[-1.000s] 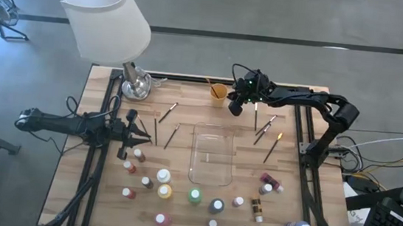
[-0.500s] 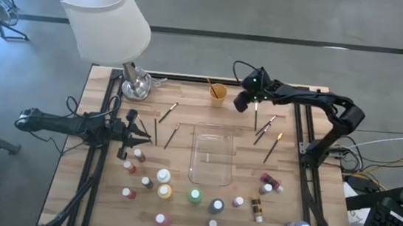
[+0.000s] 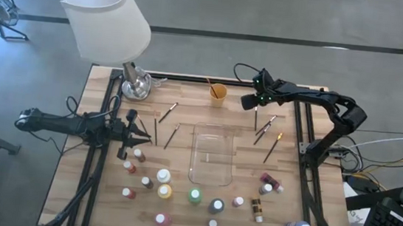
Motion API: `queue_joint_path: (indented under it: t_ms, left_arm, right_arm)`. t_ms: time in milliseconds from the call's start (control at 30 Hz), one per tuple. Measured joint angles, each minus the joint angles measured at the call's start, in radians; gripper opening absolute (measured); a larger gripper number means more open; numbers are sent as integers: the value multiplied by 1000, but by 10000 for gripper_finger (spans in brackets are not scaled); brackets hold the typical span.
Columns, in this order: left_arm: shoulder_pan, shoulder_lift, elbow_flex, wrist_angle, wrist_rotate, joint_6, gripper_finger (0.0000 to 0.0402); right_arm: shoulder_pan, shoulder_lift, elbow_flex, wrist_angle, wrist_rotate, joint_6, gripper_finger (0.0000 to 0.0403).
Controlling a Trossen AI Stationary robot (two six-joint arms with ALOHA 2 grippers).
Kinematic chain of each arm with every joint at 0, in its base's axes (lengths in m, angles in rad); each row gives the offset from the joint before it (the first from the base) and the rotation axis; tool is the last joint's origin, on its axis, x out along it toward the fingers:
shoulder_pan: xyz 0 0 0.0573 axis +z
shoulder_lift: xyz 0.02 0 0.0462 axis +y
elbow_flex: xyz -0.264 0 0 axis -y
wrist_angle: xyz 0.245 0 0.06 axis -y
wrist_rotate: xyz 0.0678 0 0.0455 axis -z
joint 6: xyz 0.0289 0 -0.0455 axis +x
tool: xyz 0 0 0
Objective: Pick & Place Paint Supplies
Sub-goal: Put the silver paint brush into the yellow cup
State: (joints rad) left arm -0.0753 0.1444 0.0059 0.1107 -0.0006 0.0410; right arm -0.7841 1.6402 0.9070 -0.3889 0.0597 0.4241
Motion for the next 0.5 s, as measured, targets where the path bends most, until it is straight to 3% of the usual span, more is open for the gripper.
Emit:
queue_joint_path:
  t_ms: [233, 500]
  left_arm:
    - [0, 0, 0, 0, 0, 0, 74]
    - [0, 0, 0, 0, 0, 0, 74]
  right_arm:
    - [-5, 0, 0, -1, 27, 84, 176]
    - [-16, 0, 20, -46, -5, 161, 173]
